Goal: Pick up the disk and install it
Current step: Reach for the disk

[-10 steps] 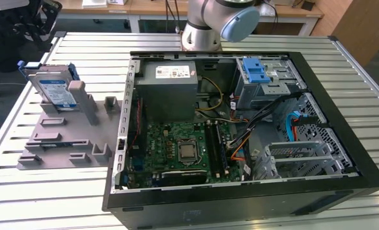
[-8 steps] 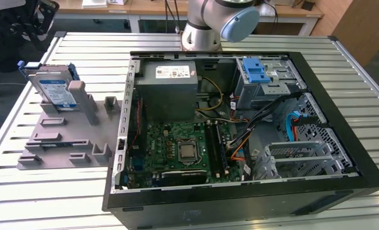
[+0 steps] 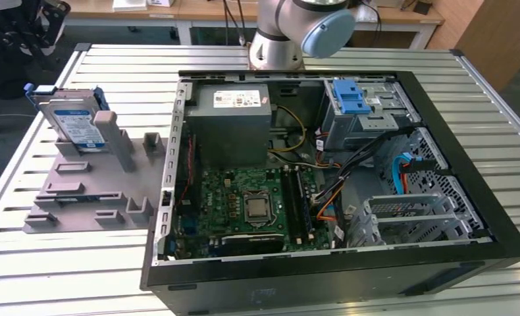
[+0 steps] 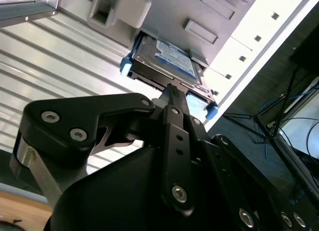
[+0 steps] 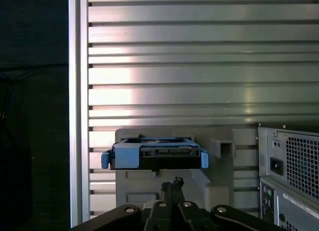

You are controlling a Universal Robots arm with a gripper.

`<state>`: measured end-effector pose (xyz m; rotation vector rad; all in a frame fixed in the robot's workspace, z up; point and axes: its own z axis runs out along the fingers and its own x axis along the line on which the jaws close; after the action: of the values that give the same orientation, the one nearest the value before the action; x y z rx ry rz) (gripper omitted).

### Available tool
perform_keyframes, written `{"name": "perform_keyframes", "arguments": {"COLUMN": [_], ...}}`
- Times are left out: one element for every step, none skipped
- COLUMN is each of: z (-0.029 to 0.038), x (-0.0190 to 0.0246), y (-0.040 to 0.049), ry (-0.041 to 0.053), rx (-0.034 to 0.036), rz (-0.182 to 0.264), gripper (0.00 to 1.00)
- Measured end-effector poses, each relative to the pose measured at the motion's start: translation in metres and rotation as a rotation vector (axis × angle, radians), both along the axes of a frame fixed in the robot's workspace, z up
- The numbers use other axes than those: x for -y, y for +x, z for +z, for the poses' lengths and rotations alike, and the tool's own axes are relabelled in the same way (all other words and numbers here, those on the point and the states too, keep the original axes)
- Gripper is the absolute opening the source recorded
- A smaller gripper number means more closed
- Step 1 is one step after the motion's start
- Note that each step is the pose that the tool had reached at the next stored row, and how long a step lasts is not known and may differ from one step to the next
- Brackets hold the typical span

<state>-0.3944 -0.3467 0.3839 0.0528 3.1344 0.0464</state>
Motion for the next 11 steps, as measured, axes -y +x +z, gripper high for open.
{"name": "perform_keyframes", "arguments": {"z": [-0.0001,-0.0002,-0.0004,-0.0005,-0.0006,-0.0006,-0.0007,-0.0007,-0.0008,-0.0009,-0.0009], "x": [-0.0002,-0.0005,-0.0007,-0.0009,-0.0011,-0.0012,-0.0014,-0.0016,-0.0018,-0.0020,-0.0022], "y": [-0.0017,-0.0034,-0.0050,-0.0070,-0.0086,-0.0103,-0.0119,-0.0133,-0.0148,-0.0162,-0.0176], "ry": [0.0000,0.0001,0.0001,0.0000,0.0000,0.0000,0.0000,0.0000,0.0001,0.0001,0.0000], "rx": [0.0001,0.0001,0.0001,0.0000,0.0001,0.0000,0.0001,0.0001,0.0002,0.0002,0.0001], "rz": [0.000,0.000,0.000,0.000,0.000,0.000,0.000,0.000,0.000,0.000,0.000], "gripper": [0.11,0.11,0.11,0.11,0.11,0.11,0.11,0.11,0.11,0.11,0.11]}}
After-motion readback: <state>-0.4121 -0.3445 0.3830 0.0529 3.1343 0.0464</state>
